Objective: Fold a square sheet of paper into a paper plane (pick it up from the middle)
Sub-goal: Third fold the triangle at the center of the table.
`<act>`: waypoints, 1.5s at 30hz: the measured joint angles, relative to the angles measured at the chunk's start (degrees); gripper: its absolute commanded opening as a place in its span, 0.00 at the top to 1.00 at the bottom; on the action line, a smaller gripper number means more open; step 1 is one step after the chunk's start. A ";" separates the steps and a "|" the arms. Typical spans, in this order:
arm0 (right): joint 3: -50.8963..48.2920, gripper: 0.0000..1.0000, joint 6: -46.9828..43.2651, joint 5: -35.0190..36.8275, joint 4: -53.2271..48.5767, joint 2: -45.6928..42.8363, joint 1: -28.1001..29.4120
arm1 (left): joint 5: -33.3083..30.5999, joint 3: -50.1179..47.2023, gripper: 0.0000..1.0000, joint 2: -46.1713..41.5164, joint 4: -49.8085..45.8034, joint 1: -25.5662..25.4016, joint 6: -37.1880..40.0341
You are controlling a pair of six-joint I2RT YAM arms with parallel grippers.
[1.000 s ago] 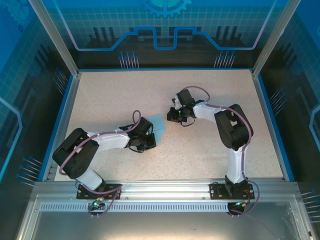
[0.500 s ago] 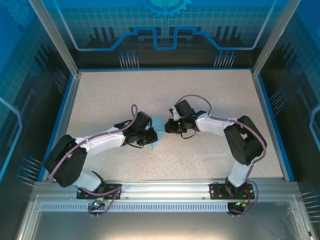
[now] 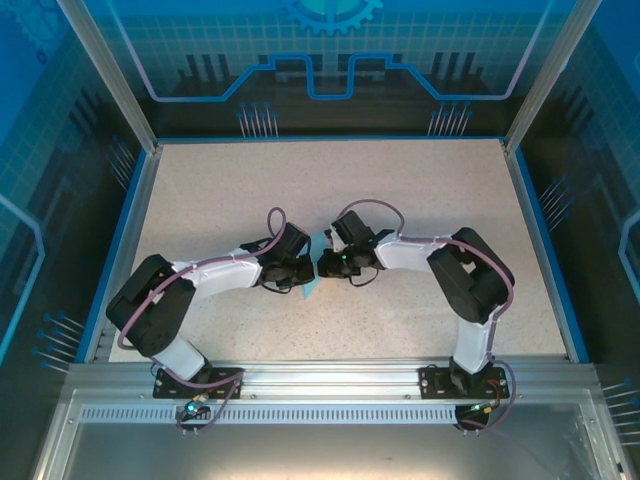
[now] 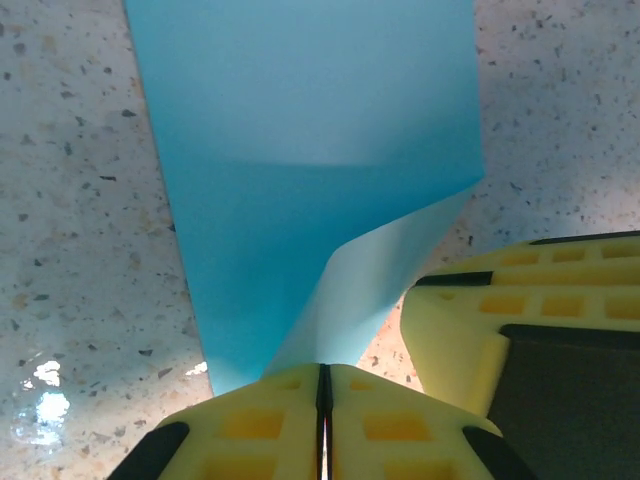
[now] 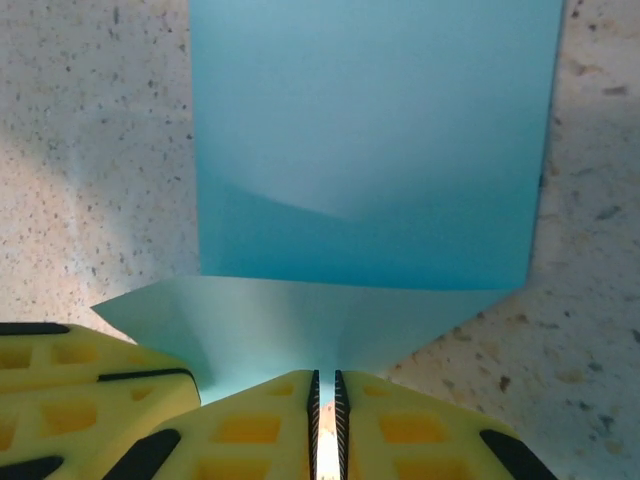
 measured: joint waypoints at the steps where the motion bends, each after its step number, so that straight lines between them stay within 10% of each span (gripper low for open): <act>1: 0.39 0.88 0.04 0.00 0.02 0.57 0.11 | -0.11 0.00 0.92 0.20 -0.02 0.00 0.00; 45: 6.49 0.94 6.01 -1.53 -0.83 6.03 0.96 | 4.39 -5.88 0.98 -0.35 4.24 1.11 -0.39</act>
